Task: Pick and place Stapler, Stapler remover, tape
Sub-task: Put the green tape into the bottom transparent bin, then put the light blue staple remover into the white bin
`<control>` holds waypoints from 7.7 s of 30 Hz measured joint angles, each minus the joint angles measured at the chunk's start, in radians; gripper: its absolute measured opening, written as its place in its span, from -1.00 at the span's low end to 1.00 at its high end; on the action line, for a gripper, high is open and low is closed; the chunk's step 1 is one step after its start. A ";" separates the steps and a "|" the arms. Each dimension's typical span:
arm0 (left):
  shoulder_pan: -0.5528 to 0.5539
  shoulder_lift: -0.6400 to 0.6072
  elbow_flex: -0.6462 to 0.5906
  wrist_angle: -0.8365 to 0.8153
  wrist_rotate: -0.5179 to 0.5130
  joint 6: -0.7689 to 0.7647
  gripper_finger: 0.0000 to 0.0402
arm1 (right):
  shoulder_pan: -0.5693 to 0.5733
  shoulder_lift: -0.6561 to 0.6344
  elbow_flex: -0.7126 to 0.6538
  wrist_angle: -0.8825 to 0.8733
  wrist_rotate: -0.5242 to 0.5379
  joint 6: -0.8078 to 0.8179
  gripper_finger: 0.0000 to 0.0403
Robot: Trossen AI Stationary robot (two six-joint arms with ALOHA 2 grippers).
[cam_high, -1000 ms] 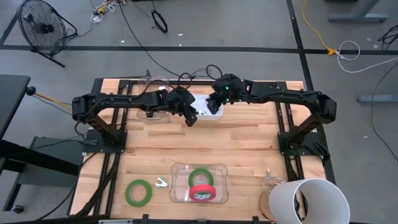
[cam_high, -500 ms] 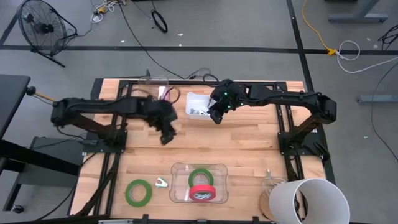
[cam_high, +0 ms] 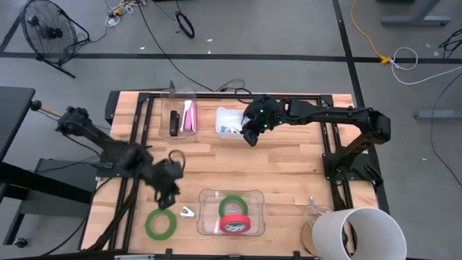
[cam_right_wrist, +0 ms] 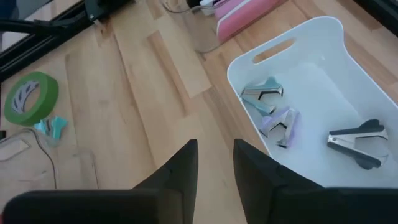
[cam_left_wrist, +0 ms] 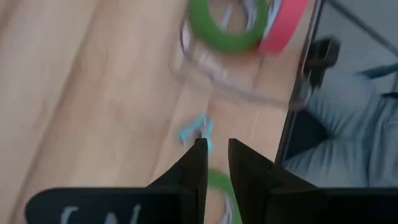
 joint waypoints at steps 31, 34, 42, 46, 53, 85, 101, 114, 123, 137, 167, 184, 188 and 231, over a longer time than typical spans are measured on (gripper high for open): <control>-0.469 0.458 0.000 -0.056 -0.022 -0.189 -0.44 | 0.035 0.000 0.000 0.071 0.002 0.006 -0.49; -0.469 0.486 0.000 -0.055 -0.019 -0.189 -0.26 | 0.042 0.000 0.000 0.071 0.002 0.006 -0.50; -0.467 0.529 0.000 -0.083 -0.046 -0.162 0.10 | 0.049 0.000 0.000 0.071 0.002 0.027 -0.50; -0.464 0.529 -0.016 -0.092 -0.085 -0.168 0.13 | 0.054 0.000 0.000 0.071 0.003 0.033 -0.50; -0.455 0.530 -0.095 0.009 -0.102 -0.168 0.10 | 0.072 0.000 0.000 0.086 0.002 0.032 -0.50; -0.427 0.525 0.327 -0.639 -0.311 -0.188 -0.60 | 0.071 0.000 0.000 0.114 0.002 0.028 -0.50; -0.102 0.523 0.496 -0.545 -0.806 0.143 -0.60 | 0.071 0.000 0.000 0.114 0.001 0.028 -0.50; 0.099 0.632 0.496 -0.071 -0.744 0.548 -0.60 | 0.071 0.000 0.000 0.074 -0.001 0.023 -0.50; 0.102 0.764 0.499 -0.008 -0.725 0.599 -0.60 | 0.071 0.000 0.000 0.029 0.002 0.007 -0.50; 0.047 0.770 0.496 0.060 -0.525 0.597 -0.60 | 0.071 0.000 0.000 0.015 0.002 0.006 -0.50; -0.032 0.761 0.702 -0.406 -0.613 0.373 -0.13 | 0.071 0.000 0.000 -0.068 0.087 0.006 -0.50; -0.220 0.770 0.692 -0.657 -0.565 0.153 -0.17 | 0.081 0.000 0.000 -0.073 0.078 0.032 -0.50; -0.240 0.770 0.691 -0.657 -0.568 0.080 -0.17 | 0.099 0.000 0.000 -0.072 0.078 0.033 -0.50; -0.252 0.771 0.231 -0.128 -0.262 0.155 -0.17 | 0.192 0.000 0.000 -0.041 0.081 0.059 -0.50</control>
